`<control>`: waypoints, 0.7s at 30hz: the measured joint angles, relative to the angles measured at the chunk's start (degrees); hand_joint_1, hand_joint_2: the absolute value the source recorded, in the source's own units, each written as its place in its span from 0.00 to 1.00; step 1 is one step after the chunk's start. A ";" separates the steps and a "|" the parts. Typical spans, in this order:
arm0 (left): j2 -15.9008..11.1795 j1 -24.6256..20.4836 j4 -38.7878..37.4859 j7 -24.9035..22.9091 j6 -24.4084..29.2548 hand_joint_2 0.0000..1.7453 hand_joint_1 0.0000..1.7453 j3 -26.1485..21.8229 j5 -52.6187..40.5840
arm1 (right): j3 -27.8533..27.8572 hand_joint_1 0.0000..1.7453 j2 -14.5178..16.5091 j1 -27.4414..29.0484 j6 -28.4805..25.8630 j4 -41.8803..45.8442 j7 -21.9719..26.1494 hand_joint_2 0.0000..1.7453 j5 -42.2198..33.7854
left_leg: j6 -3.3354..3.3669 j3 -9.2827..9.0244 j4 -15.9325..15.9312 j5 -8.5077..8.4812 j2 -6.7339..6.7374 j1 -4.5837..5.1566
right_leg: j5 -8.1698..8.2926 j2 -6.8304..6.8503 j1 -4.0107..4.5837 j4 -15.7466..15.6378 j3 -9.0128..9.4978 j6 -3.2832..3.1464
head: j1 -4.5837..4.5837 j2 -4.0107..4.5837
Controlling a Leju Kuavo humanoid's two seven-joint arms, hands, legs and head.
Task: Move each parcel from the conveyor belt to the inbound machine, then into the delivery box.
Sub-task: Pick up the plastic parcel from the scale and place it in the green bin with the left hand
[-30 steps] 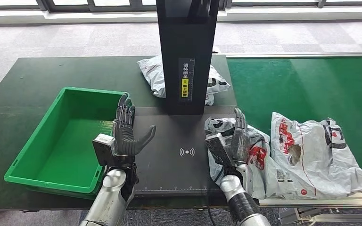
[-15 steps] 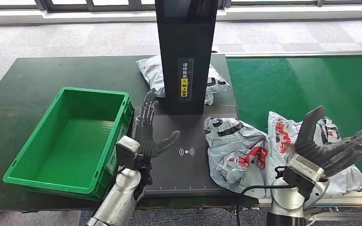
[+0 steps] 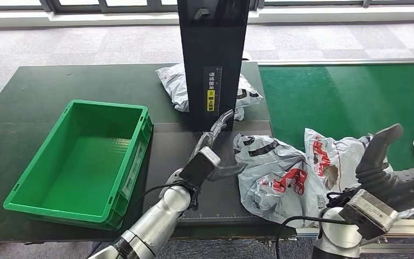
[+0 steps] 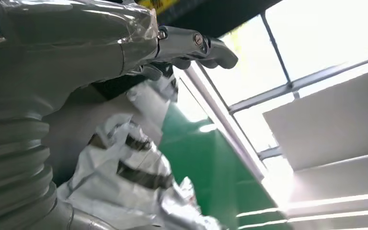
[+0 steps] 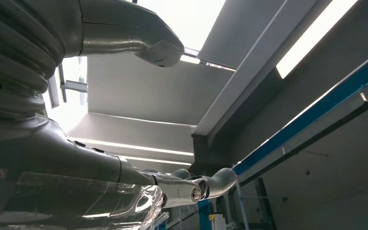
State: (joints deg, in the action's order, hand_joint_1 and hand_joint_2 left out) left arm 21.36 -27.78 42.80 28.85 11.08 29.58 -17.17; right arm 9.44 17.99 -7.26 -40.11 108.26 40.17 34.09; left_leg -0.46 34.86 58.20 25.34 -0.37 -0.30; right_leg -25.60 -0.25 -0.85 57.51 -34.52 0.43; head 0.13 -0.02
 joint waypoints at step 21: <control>0.25 -5.27 -8.95 -20.11 3.39 1.00 0.00 35.44 -0.51 | 1.19 0.00 -0.08 0.11 0.03 0.00 0.00 1.00 -0.90 | 0.01 0.01 -0.01 0.01 -0.02 0.00 | -0.01 0.03 0.01 0.01 0.02 0.00 | 0.00 0.00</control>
State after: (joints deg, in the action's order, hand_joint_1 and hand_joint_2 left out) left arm 21.62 -33.06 33.86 8.75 14.47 65.02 -17.67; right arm 10.63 17.91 -7.15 -40.09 108.26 40.17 33.20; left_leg -0.46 34.87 58.18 25.35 -0.39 -0.30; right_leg -25.61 -0.23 -0.85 57.51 -34.50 0.44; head 0.13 -0.02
